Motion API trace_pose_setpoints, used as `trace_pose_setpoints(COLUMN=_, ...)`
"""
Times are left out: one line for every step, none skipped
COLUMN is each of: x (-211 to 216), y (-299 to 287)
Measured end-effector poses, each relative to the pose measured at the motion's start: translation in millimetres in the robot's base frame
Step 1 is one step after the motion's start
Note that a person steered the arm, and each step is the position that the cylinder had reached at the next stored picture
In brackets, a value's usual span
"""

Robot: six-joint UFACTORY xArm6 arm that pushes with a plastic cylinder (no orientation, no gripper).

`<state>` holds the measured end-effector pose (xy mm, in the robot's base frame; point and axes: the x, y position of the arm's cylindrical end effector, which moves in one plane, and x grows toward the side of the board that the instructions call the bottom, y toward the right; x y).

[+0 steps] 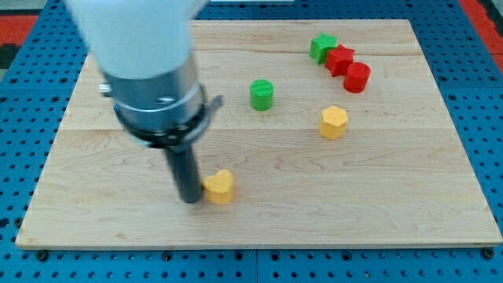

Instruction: Move the yellow hexagon to the right side of the yellow heart

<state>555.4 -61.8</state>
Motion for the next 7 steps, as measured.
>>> trace_pose_setpoints(x=-4, y=-15)
trace_pose_setpoints(x=-25, y=-47)
trace_pose_setpoints(x=-69, y=-21)
trace_pose_setpoints(x=-96, y=-3)
trace_pose_setpoints(x=-113, y=33)
trace_pose_setpoints(x=-122, y=65)
trace_pose_setpoints(x=-126, y=86)
